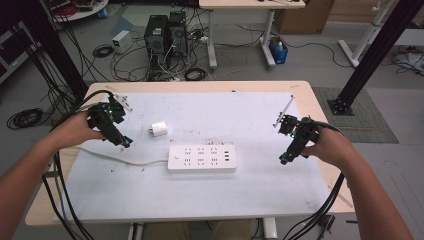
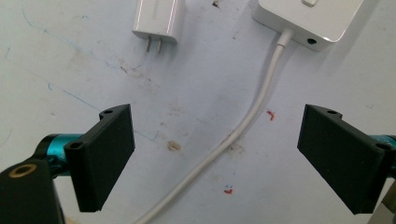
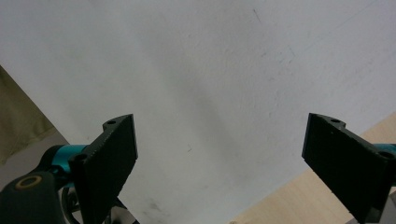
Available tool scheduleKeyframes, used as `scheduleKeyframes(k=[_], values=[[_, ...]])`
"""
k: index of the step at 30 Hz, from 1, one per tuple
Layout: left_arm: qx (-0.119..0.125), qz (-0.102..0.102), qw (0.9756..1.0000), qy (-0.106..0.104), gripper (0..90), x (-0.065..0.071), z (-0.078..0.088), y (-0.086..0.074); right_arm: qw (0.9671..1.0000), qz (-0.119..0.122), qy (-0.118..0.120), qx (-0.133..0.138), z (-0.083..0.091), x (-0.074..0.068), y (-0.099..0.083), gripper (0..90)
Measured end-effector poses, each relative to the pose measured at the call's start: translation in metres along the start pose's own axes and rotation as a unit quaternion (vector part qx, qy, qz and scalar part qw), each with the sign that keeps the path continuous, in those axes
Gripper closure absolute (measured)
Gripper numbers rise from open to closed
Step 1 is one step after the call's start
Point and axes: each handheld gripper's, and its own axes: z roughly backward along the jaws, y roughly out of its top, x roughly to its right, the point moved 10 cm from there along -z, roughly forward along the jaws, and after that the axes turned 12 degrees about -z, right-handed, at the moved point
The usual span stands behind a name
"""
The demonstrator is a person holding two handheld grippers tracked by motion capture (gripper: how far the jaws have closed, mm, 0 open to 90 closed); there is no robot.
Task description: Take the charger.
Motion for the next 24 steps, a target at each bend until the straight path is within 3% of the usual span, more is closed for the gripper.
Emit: scheduleKeyframes(k=[4, 6, 12, 15, 16, 19, 24], values=[[-0.003, 0.004, 0.9999, -0.012, 11.1, 0.004, -0.003, 0.0, 1.0, 0.006, -0.002, 0.001, 0.0, -0.001, -0.001, 9.7], [-0.009, -0.006, 0.9999, -0.011, 11.1, 0.004, -0.002, -0.001, 1.0, 0.003, -0.001, 0.001, -0.001, -0.001, -0.001, 9.7], [0.005, -0.008, 1.0, -0.001, 11.1, -0.002, 0.007, 0.007, 1.0, 0.007, 0.005, 0.002, 0.0, -0.005, -0.002, 9.7], [0.012, -0.015, 0.9998, 0.002, 11.1, -0.006, 0.01, 0.011, 0.9999, 0.004, 0.008, 0.009, 0.002, -0.006, -0.001, 9.7], [0.014, -0.034, 0.9993, 0.003, 11.1, -0.011, 0.01, 0.019, 0.9999, 0.005, 0.01, 0.012, 0.002, -0.006, 0.0, 9.7], [0.012, -0.046, 0.9989, 0.002, 11.1, -0.014, 0.008, 0.023, 0.9998, 0.011, 0.009, 0.013, 0.002, -0.006, 0.0, 9.7], [0.029, -0.058, 0.9979, -0.004, 11.1, -0.031, -0.012, 0.043, 0.9997, 0.007, 0.01, 0.023, 0.003, -0.006, 0.002, 9.7]])
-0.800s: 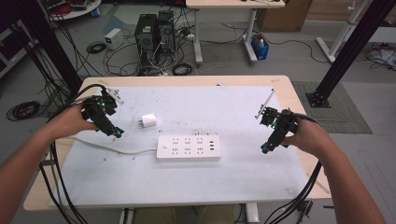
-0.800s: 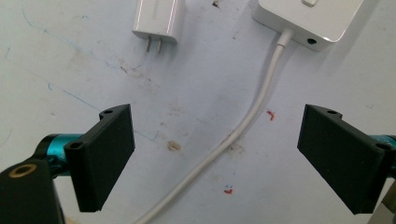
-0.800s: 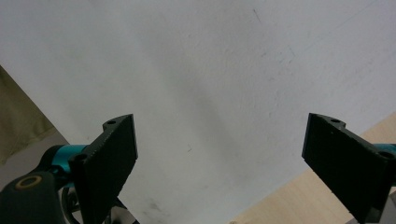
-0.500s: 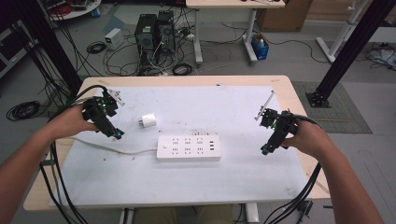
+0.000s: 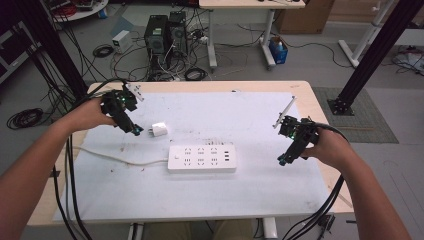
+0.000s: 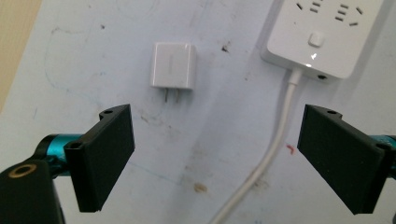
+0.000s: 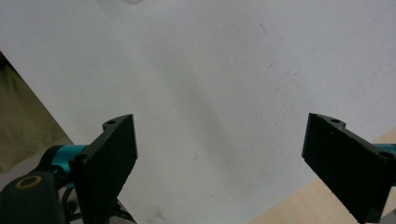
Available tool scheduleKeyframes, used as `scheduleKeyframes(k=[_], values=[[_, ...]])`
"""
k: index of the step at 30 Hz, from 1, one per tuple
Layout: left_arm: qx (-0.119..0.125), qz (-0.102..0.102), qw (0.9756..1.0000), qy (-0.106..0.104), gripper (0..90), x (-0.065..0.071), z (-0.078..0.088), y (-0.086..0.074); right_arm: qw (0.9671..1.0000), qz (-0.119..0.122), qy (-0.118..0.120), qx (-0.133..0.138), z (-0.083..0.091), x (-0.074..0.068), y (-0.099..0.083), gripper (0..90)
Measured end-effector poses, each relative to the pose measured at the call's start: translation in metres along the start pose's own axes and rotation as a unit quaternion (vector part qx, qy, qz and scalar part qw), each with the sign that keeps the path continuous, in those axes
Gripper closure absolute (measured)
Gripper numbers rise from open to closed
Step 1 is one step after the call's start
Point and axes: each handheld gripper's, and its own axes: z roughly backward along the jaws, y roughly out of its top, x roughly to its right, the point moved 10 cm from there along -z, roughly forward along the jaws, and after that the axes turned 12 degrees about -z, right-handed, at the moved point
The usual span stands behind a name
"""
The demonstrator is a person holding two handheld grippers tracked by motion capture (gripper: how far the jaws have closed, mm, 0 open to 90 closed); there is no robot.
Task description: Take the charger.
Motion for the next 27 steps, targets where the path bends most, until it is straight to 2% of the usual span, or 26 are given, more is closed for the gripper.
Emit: scheduleKeyframes(k=[4, 5, 6, 8, 9, 14, 16, 18, 22, 23, 26, 27], values=[[0.0, -0.007, 1.0, -0.007, 11.1, -0.011, -0.021, 0.002, 1.0, -0.003, -0.001, -0.003, -0.002, 0.002, -0.001, 9.7], [0.0, -0.007, 1.0, -0.007, 11.1, -0.011, -0.021, 0.002, 0.9999, -0.01, -0.001, -0.003, -0.002, 0.001, -0.001, 9.7], [-0.005, -0.012, 0.9998, -0.015, 11.1, -0.014, -0.033, 0.002, 1.0, -0.009, -0.001, -0.001, -0.002, 0.002, 0.0, 9.7], [-0.006, -0.012, 0.9997, -0.019, 11.1, -0.015, -0.039, 0.002, 0.9999, -0.012, -0.001, 0.002, -0.003, 0.002, 0.0, 9.7], [-0.008, -0.017, 0.9995, -0.024, 11.1, -0.019, -0.05, 0.004, 1.0, -0.009, -0.002, 0.002, -0.003, 0.002, 0.0, 9.7], [-0.024, -0.017, 0.999, -0.035, 11.1, -0.027, -0.079, 0.001, 0.9999, -0.015, 0.0, -0.005, -0.008, 0.003, -0.001, 9.7], [-0.029, -0.012, 0.9988, -0.036, 11.1, -0.03, -0.092, -0.002, 0.9999, -0.01, 0.001, -0.005, -0.008, 0.004, 0.0, 9.7], [-0.033, -0.005, 0.9988, -0.037, 11.1, -0.034, -0.103, -0.004, 0.9998, -0.018, 0.003, -0.004, -0.009, 0.002, 0.001, 9.7], [-0.039, 0.0, 0.9984, -0.04, 11.1, -0.036, -0.122, -0.009, 0.9999, -0.01, 0.005, -0.004, -0.011, 0.003, 0.001, 9.7], [-0.044, -0.004, 0.9982, -0.042, 11.2, -0.037, -0.126, -0.01, 0.9999, -0.012, 0.004, -0.007, -0.012, 0.004, 0.0, 9.7], [-0.042, 0.007, 0.9979, -0.049, 11.6, -0.037, -0.135, -0.013, 0.9999, -0.012, 0.004, -0.01, -0.012, 0.006, -0.001, 9.7], [-0.045, 0.005, 0.9976, -0.052, 12.7, -0.037, -0.137, -0.014, 0.9998, -0.013, 0.004, -0.011, -0.012, 0.006, 0.0, 9.7]])
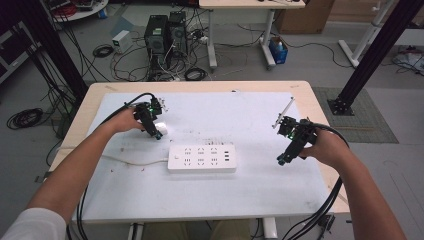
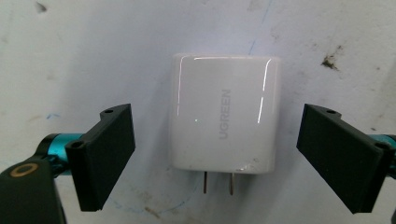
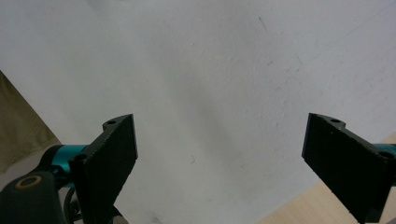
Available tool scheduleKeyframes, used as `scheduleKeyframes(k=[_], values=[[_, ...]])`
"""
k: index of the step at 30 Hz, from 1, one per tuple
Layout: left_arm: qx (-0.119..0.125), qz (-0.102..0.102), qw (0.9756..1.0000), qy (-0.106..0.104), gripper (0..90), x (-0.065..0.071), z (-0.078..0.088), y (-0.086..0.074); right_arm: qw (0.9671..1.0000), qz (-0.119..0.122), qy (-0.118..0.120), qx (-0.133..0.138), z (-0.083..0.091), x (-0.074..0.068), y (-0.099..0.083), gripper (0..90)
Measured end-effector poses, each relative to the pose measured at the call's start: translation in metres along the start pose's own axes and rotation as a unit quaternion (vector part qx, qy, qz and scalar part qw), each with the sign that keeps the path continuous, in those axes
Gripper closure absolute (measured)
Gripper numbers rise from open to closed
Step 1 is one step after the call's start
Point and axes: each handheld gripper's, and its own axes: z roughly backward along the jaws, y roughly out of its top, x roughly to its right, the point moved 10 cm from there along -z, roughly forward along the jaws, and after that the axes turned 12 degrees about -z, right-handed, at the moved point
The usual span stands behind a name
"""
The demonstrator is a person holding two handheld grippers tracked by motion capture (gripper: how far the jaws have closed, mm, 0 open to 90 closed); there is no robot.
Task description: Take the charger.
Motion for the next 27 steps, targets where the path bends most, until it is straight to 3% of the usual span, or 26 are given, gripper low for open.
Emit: scheduleKeyframes(k=[7, 14, 20, 24, 27], values=[[0.007, 0.005, 0.9999, -0.011, 21.1, -0.001, -0.004, -0.002, 1.0, 0.002, -0.003, 0.002, -0.002, 0.002, 0.001, 9.7], [0.018, -0.007, 0.9997, -0.013, 41.5, -0.003, 0.002, -0.006, 1.0, -0.001, -0.006, 0.001, -0.003, 0.007, 0.001, 9.7], [0.023, -0.001, 0.9997, -0.007, 42.5, -0.002, 0.006, -0.003, 0.9998, -0.012, -0.013, 0.004, -0.002, 0.008, 0.002, 9.7], [0.04, 0.004, 0.9992, -0.004, 42.6, 0.0, 0.018, 0.0, 0.9996, -0.02, -0.017, 0.007, -0.001, 0.012, 0.001, 9.7], [0.044, -0.003, 0.999, 0.003, 42.6, 0.007, 0.037, 0.001, 0.9984, -0.044, -0.03, 0.021, 0.001, 0.016, 0.003, 9.7]])
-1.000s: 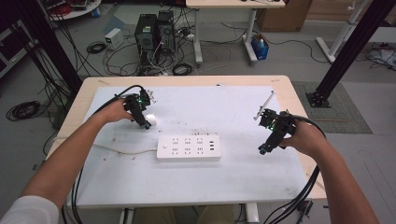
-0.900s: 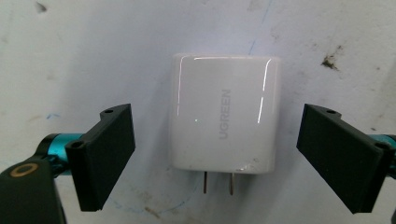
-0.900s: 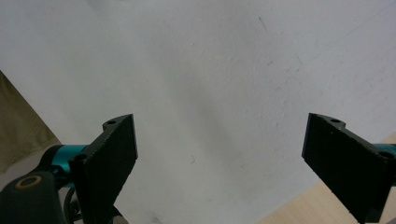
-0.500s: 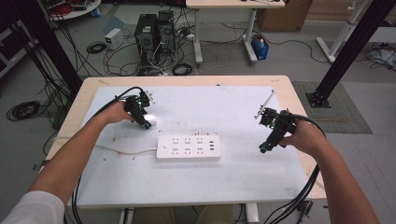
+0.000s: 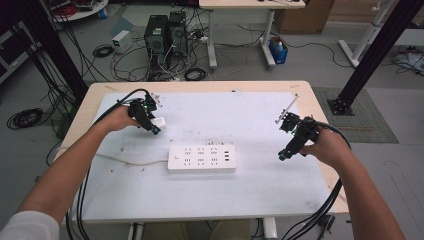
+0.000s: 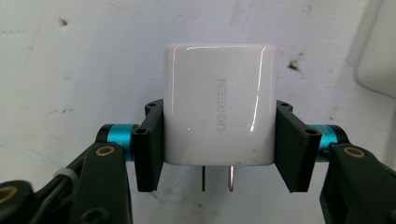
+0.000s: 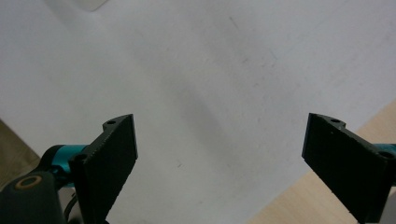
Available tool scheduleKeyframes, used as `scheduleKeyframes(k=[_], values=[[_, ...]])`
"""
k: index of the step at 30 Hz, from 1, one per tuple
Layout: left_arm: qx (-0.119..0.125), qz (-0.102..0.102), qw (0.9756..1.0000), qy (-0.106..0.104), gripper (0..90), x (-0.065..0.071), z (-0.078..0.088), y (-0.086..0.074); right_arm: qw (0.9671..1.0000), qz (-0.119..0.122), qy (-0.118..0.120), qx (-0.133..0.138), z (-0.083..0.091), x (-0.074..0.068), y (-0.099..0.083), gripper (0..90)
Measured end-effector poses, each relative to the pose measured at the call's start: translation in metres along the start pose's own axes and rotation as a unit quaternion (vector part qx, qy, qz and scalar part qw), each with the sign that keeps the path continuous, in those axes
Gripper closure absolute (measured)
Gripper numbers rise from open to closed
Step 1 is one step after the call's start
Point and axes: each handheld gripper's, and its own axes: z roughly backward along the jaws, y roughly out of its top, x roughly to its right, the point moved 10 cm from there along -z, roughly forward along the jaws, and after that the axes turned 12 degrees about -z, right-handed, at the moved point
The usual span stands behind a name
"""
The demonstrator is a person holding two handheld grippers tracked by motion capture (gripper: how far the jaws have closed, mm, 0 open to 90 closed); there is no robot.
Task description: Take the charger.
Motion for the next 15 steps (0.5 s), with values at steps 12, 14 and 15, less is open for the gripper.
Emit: scheduleKeyframes(k=[12, 14, 15], values=[[0.017, -0.005, 0.9998, 0.012, 42.6, 0.038, 0.055, 0.014, 0.9993, -0.035, -0.013, 0.008, 0.004, -0.001, -0.007, 9.7], [0.019, -0.005, 0.9998, 0.009, 42.5, 0.042, 0.06, 0.016, 0.9993, -0.035, -0.013, 0.009, 0.004, -0.001, -0.007, 9.7], [0.019, -0.005, 0.9998, 0.009, 42.5, 0.042, 0.06, 0.016, 0.9992, -0.036, -0.016, 0.008, 0.004, -0.002, -0.008, 9.7]])
